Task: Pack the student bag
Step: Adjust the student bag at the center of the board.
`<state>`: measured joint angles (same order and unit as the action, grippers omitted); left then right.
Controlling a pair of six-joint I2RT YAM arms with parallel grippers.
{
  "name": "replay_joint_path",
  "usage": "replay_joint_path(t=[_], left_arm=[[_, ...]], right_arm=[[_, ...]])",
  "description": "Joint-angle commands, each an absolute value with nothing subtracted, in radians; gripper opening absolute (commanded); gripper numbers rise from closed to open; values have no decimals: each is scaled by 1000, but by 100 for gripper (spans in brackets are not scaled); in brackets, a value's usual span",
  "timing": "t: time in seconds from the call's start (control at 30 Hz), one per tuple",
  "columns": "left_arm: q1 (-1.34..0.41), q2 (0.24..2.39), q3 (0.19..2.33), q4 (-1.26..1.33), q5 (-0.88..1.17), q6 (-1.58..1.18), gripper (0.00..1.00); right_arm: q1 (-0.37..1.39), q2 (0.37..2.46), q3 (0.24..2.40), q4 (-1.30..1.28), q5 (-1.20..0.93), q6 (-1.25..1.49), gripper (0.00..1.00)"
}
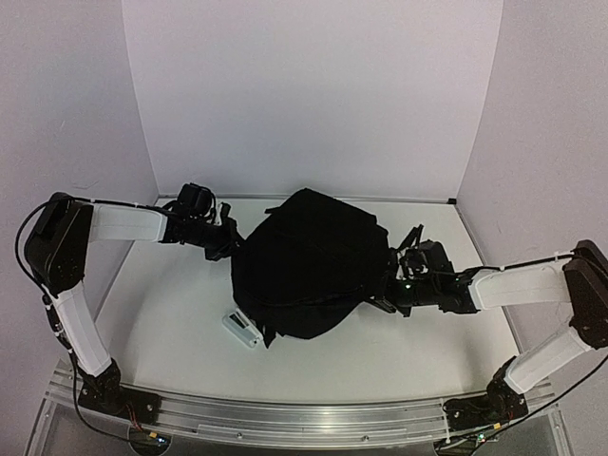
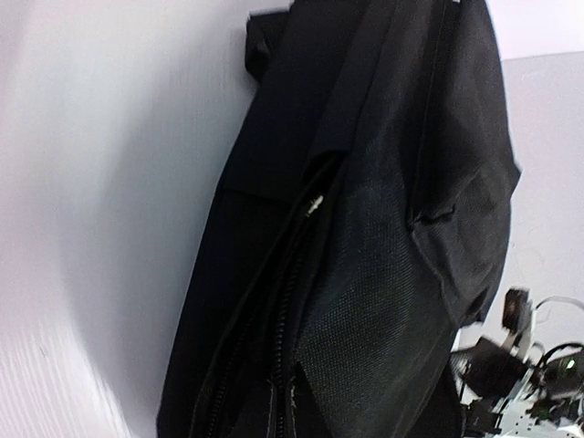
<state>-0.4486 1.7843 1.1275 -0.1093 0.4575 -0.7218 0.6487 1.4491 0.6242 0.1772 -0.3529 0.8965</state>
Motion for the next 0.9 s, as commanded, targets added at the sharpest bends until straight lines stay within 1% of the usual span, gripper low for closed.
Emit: replay_joint_path(t=[0.0,0.1,0.13,0.17,0.23,0.3,0.37,0.4,0.47,0.6,0.73,0.87], left_arm=[[-401,1860,1283,-48,512,-612,0],[-397,1900,1357,-94,517,-545,0],[-398,1904,1381,-114,505,-518,5],[-398,1896,1396,-143,487,-494,14],[-405,1859,1409,-176,443,-444,41],[-437,1790,1401,-199,375,-376,64],[-505,1720,1395,-225,292,-305,77],[-545,1692,1394,-236,267,-280,80],[-620,1647,1387,-240,274,-263,82],[-758,1597,1321,-169,395,-320,82],[-898,1642,1324,-156,441,-361,82],[-980,1730,1362,-197,474,-372,81]], right_arm=[[736,1536,646,302,-379,977,0],[792,1592,668,365,-362,1017,0],[801,1603,672,377,-354,1028,0],[806,1608,669,388,-341,1038,0],[808,1609,657,414,-325,1059,0],[809,1602,645,428,-312,1068,0],[809,1597,636,436,-308,1069,0],[809,1597,635,438,-306,1069,0],[809,1600,632,443,-303,1071,0],[808,1604,623,456,-285,1089,0],[810,1594,594,469,-256,1125,0],[808,1533,536,470,-213,1156,0]])
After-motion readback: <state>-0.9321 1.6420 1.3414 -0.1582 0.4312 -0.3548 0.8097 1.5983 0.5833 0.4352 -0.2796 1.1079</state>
